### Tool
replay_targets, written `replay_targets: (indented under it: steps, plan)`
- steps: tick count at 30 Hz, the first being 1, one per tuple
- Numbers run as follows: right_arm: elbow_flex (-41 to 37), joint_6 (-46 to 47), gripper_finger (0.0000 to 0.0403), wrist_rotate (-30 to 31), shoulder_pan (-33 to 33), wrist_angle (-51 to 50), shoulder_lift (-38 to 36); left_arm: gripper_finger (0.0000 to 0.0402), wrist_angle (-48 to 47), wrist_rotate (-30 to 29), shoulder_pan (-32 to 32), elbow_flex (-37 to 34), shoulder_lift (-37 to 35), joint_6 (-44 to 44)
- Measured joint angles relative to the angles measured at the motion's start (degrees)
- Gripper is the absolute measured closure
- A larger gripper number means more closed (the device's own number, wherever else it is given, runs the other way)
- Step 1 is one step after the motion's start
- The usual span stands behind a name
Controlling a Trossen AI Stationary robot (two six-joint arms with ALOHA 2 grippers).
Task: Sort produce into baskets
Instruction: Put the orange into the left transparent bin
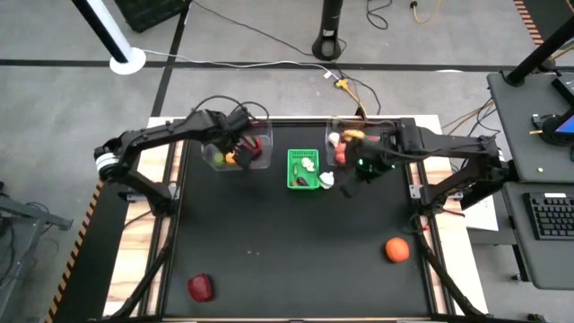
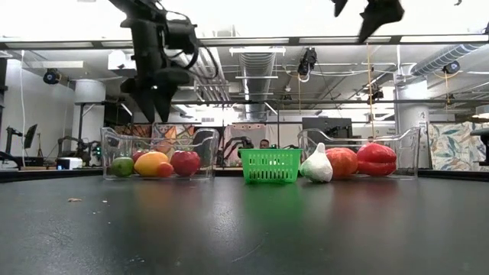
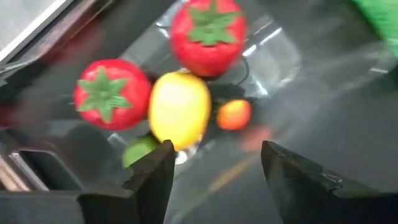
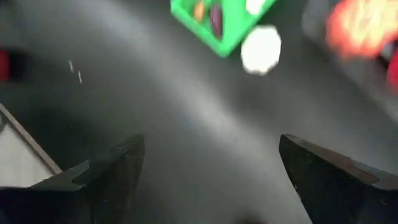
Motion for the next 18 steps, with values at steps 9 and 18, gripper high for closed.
replay_targets:
  steps: [9, 18]
  plan:
    - [-0.37, 18.66, 0.0039, -1.4, 15.56, -11.89, 0.0, 0.018, 0.82, -0.67, -13.13, 0.0, -5.69, -7.33]
    - [-7.72, 38.73, 0.0039, -4.92, 29.17, -12.64, -0.12, 0.018, 4.4, -7.3, -24.16, -0.02, -12.76, -18.12]
